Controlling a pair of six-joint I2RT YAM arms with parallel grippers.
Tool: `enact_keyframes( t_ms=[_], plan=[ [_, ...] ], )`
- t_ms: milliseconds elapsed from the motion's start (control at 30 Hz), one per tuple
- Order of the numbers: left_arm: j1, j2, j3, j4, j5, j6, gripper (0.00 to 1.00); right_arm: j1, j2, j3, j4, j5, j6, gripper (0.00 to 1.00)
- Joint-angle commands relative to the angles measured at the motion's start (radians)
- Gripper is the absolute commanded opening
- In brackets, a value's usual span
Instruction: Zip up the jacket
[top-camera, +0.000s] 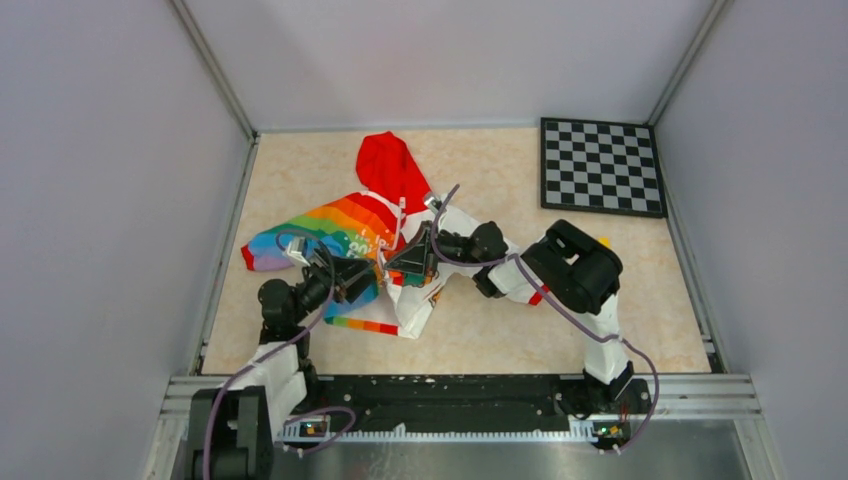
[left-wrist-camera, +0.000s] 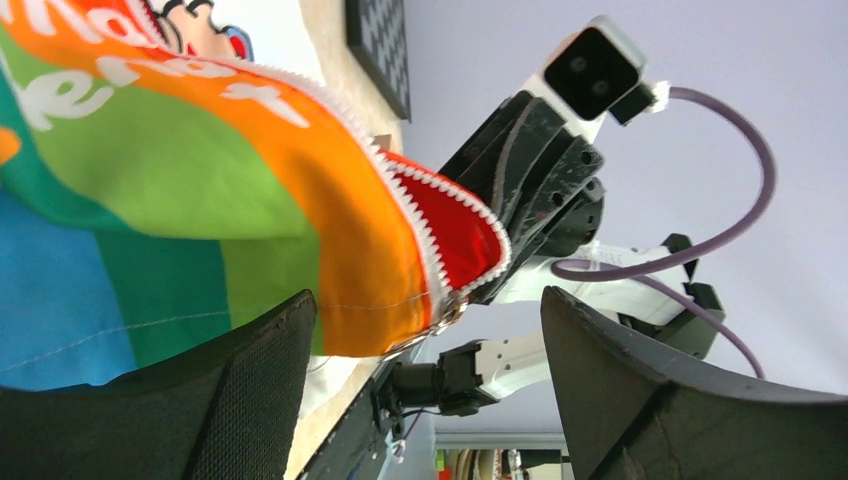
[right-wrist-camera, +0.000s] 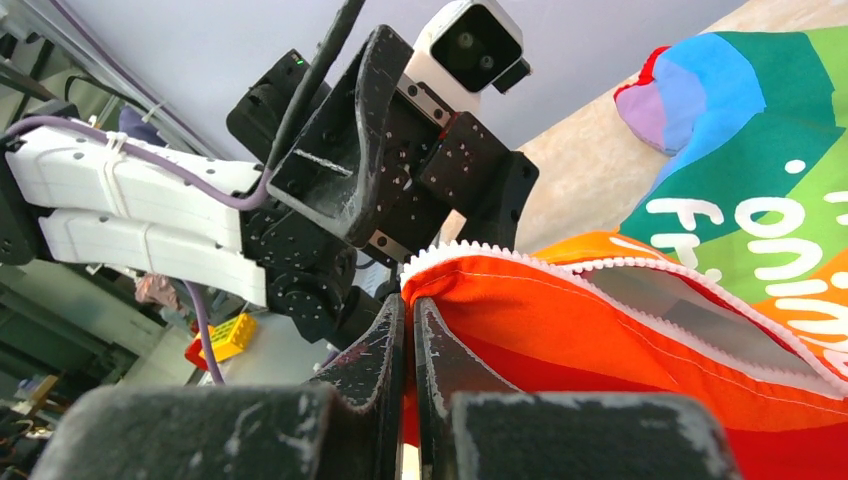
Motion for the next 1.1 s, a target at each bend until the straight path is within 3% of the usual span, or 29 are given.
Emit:
enact_keyframes(
  t_ms=[0,67,267,533,800,1067],
  plan=[
    [0.009,0.106,-0.068,0.286,0.022,-0.110,0.87,0.005,-0.056,0.006,0.221,-0.014,-0.029,0.00],
    [0.008,0.162,-0.062,0.351,0.044,-0.136,0.91,0.006,-0.056,0.007,0.221,-0.014,-0.028,0.00],
    [0.005,0.281,-0.027,0.420,0.110,-0.161,0.89,0.007,-0.058,0.008,0.221,-0.012,-0.030,0.00],
    [0.005,0.382,-0.049,0.667,0.123,-0.284,0.50,0.008,-0.060,0.009,0.222,-0.008,-0.031,0.00],
    [0.005,0.394,-0.061,0.709,0.126,-0.287,0.28,0.007,-0.063,0.004,0.221,-0.006,-0.032,0.00],
    [0.005,0.365,-0.056,0.653,0.133,-0.248,0.18,0.007,-0.064,0.006,0.221,-0.005,-0.031,0.00]
  ],
)
